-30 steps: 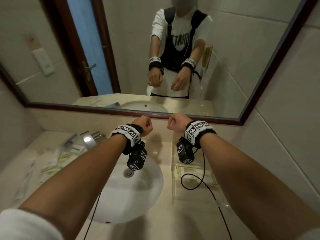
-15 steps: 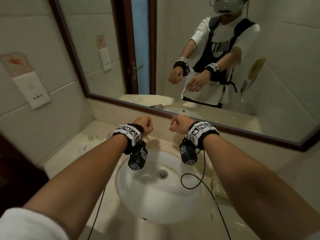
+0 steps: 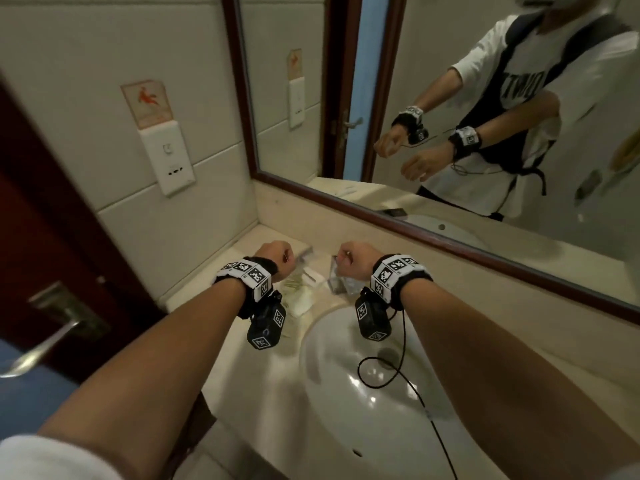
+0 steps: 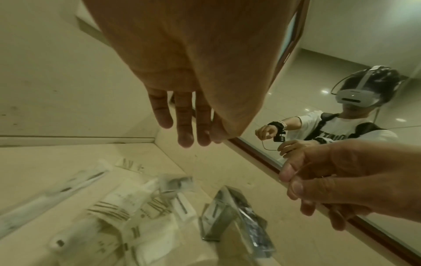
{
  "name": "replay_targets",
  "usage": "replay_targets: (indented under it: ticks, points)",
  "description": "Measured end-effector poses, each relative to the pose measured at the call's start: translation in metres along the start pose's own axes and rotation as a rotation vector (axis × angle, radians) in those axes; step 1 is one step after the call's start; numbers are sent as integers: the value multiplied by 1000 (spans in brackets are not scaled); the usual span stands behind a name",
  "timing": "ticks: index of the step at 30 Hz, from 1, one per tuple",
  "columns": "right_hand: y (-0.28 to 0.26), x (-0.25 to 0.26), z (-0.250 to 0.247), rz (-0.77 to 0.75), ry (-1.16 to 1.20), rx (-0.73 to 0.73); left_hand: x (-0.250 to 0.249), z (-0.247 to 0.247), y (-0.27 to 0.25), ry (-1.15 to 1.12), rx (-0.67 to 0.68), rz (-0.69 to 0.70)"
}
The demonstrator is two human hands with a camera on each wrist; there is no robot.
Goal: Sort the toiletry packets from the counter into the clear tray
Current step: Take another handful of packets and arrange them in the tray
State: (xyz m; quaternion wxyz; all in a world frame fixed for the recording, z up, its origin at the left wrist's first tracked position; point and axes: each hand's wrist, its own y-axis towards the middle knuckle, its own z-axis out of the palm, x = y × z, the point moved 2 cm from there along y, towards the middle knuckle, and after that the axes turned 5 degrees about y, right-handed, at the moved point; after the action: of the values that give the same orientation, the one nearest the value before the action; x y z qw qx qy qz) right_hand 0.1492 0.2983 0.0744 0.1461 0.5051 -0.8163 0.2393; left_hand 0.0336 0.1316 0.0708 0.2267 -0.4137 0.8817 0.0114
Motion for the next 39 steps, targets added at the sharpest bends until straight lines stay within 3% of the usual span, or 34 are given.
replay_targets:
  ticks: [10,16,21,28,39]
  points:
    - [60,25,80,18,-58,161,97,22,18,-56,70,-169]
    - [86,15,134,113,-71,236,138,42,27,-1,149,-191]
    - [105,11,168,116,-176,200,161,59,38,9,203,-205]
    - [127,-1,203,219,-109,150,175,78,54,7,232,-185]
    - [135,-15,211,279,-89,71,177,93,73,-59,227,-186]
